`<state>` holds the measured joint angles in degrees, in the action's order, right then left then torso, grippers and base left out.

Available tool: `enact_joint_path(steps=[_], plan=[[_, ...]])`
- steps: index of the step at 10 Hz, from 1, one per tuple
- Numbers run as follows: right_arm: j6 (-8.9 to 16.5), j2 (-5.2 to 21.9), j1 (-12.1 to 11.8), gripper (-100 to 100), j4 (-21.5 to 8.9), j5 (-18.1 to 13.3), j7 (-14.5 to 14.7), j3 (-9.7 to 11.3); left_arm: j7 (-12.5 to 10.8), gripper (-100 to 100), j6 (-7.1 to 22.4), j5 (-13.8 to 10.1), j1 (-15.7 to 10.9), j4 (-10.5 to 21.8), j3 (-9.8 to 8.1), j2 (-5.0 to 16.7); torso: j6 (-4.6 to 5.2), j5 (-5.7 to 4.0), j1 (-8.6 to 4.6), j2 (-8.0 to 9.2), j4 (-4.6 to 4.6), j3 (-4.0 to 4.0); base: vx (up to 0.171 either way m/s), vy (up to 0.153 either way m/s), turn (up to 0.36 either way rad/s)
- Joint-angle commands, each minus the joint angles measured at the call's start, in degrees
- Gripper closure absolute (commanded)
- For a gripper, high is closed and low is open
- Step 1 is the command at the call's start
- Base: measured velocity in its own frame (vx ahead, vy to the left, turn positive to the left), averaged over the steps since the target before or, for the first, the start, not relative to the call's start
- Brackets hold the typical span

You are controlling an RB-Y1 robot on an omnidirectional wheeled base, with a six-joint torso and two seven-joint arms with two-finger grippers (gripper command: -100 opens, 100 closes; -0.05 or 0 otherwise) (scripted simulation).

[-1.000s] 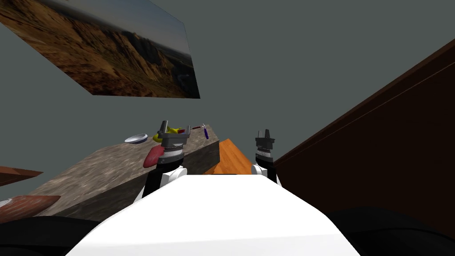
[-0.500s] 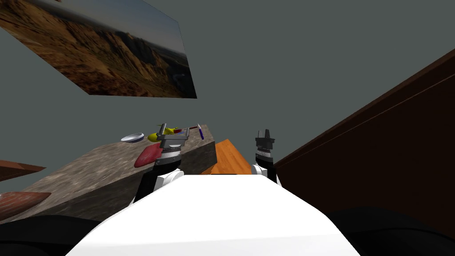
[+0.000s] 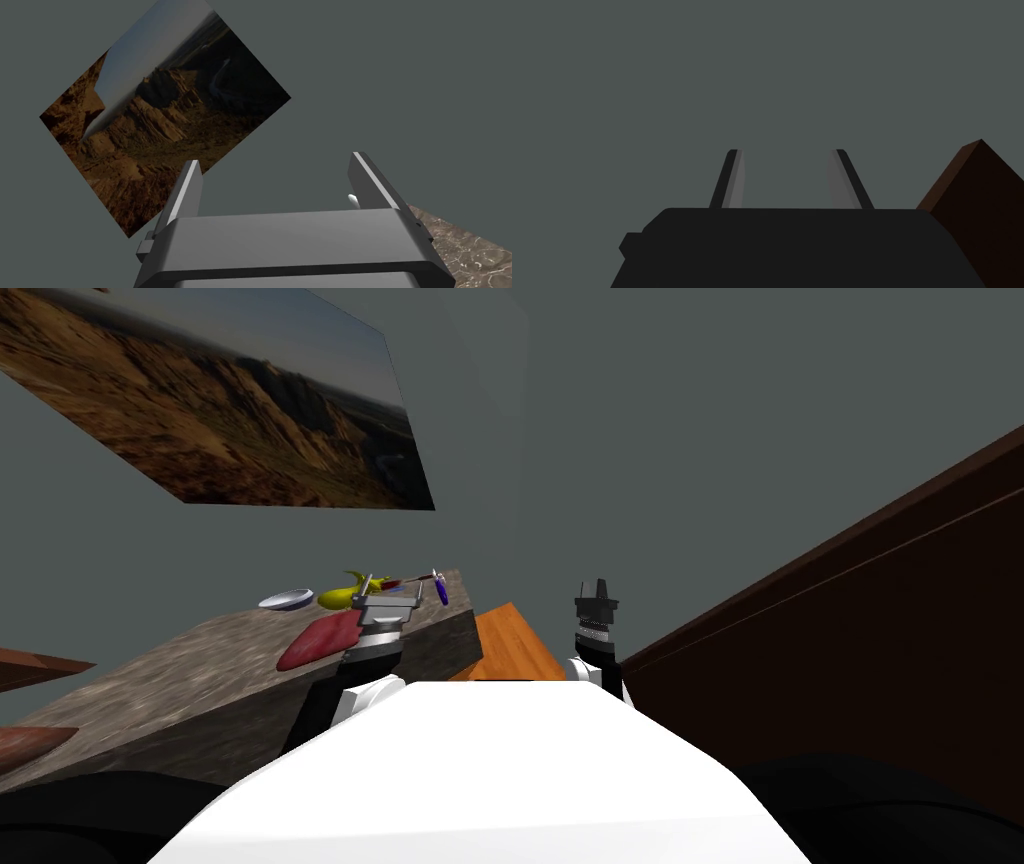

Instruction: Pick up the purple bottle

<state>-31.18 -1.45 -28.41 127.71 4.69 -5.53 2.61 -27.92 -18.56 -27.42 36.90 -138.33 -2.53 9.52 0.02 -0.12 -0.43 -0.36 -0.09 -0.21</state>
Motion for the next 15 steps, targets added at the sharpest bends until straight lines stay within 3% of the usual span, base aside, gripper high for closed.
enact_joint_path(steps=[1, 2, 3, 5, 6, 8, 9, 13, 15], plan=[[0.0, 0.0, 0.0, 0, 0.0, 0.0, 0.0, 0.0, -1.7, -100, 1.0, -2.9, 1.2, 0.4, -0.65, 0.0, 0.00, 0.00, 0.00, 0.00, 0.00, 0.00, 0.086, -0.094, 0.022], [0.0, 0.0, 0.0, 0, 0.0, 0.0, 0.0, 0.0, -3.2, -100, 2.1, -4.4, 2.2, 0.7, -1.33, -0.1, -0.01, 0.03, 0.08, -0.04, -0.01, -0.02, 0.104, -0.122, 0.045], [0.0, 0.0, 0.0, 0, 0.0, 0.0, 0.0, 0.0, -3.2, -100, 2.1, -5.1, 2.2, 0.7, -1.33, -0.1, -0.01, 0.02, 0.03, -0.09, -0.02, -0.05, 0.074, -0.093, 0.022], [0.0, 0.0, 0.0, 0, 0.0, 0.0, 0.0, 0.0, -6.1, -100, 4.4, -9.0, 4.4, 1.4, -2.81, -0.3, 0.00, 0.05, 0.16, -0.06, -0.01, -0.03, 0.108, -0.086, 0.019], [0.0, 0.0, 0.0, 0, 0.0, 0.0, 0.0, 0.0, -6.1, -100, 4.4, -9.5, 4.4, 1.4, -2.81, -0.3, 0.00, 0.04, 0.16, -0.17, -0.03, -0.09, 0.097, -0.070, 0.015], [0.0, 0.0, 0.0, 0, 0.0, 0.0, 0.0, 0.0, -8.9, -100, 6.5, -13.4, 6.8, 2.4, -4.41, -0.6, 0.00, 0.05, 0.20, -0.09, -0.02, -0.05, 0.112, -0.086, 0.008], [0.0, 0.0, 0.0, 0, 0.0, 0.0, 0.0, 0.0, -8.9, -100, 6.5, -13.8, 6.8, 2.4, -4.41, -0.6, 0.00, 0.04, 0.14, -0.18, -0.04, -0.10, 0.102, -0.060, 0.012], [0.0, 0.0, 0.0, 0, 0.0, 0.0, 0.0, 0.0, -14.2, -100, 10.4, -21.0, 11.5, 4.6, -7.71, -1.3, 0.00, 0.08, 0.30, -0.34, -0.07, -0.19, 0.153, -0.041, -0.009], [0.0, 0.0, 0.0, 0, 0.0, 0.0, 0.0, 0.0, -15.4, -100, 11.3, -23.4, 12.6, 5.2, -8.53, -1.5, 0.01, 0.10, 0.45, -0.31, -0.08, -0.20, 0.127, -0.007, -0.008]])
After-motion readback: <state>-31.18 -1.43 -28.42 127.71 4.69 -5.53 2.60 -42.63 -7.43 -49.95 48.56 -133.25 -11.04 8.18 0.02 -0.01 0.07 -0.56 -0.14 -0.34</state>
